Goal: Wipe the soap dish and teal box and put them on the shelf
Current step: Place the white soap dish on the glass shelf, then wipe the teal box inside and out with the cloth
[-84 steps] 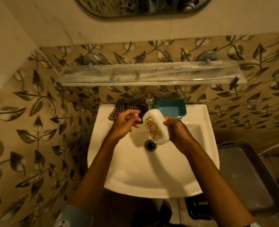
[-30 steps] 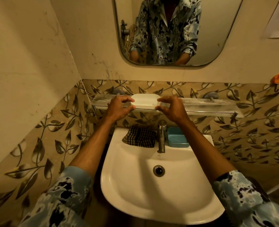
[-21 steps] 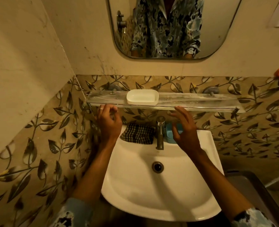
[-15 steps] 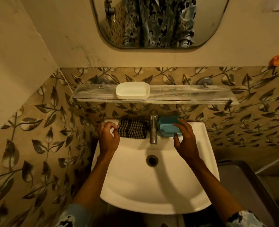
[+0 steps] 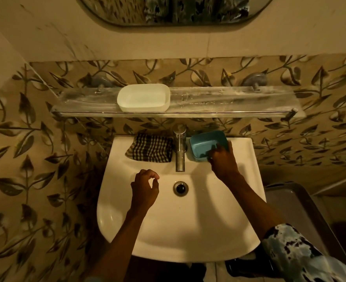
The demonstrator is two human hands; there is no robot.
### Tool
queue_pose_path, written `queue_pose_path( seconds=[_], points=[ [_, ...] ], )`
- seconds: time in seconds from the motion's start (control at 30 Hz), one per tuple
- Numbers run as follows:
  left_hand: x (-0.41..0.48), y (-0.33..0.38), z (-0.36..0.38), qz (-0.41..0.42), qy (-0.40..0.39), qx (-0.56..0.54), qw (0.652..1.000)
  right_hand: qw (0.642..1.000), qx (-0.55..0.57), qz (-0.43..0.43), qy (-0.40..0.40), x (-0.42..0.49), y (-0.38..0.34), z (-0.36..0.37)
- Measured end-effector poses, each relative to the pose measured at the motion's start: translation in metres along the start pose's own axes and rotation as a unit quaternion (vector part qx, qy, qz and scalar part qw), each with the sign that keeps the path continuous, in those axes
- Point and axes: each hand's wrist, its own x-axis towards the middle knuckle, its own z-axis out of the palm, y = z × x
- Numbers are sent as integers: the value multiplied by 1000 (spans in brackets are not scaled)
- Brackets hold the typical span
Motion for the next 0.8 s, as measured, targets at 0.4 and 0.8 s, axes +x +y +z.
queue_pose_path(
  seconds=[0.4, 0.8],
  points=[
    [58, 5, 4, 87, 11, 40, 995, 663, 683, 294, -87, -93, -33, -32],
    [107, -15, 16, 140, -97, 186, 968, 411, 823, 387, -58, -143, -36, -18]
  ],
)
